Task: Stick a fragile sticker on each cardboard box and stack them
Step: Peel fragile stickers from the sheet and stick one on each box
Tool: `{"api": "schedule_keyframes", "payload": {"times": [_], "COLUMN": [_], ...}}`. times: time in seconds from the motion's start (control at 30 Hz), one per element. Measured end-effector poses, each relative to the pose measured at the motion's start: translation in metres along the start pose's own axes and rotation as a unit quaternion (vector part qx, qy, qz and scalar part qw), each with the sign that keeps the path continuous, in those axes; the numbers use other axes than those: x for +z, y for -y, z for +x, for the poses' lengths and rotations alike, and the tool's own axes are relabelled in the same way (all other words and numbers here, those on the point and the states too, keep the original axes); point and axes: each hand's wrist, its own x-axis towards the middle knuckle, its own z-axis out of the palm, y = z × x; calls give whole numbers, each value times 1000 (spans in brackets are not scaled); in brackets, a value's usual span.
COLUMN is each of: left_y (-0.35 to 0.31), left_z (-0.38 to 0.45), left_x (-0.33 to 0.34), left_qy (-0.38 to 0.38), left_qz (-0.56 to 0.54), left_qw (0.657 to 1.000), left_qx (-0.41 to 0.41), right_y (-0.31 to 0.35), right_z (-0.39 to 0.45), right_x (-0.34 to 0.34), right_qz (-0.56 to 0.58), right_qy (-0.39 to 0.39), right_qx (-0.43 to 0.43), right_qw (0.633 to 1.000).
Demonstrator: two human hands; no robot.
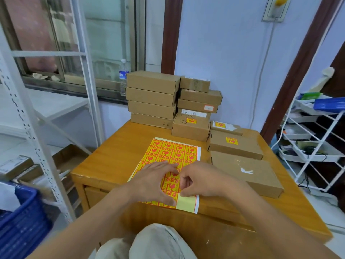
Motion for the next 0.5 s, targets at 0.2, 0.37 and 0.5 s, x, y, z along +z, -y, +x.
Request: {"api": "schedule_keyframes", "payload": {"times": [0.2, 0.37, 0.5], "left_y": [0, 0, -1], "left_z": [0, 0, 0], "left_x": [2, 3, 3], "left_qy": [-9, -10, -13], "left_qz": [-4, -6, -15], "left_qw": [1000, 1000, 1000], "left_qx": [-4, -6, -9], "right_y": [5, 3, 2], "right_z": [1, 0, 2], "right_x": [0, 4, 5], "right_qz": [-50, -61, -65], "right_qy": [2, -10, -14], "right_qx": [-12, -27, -37], "right_qw": [999, 998, 997]}}
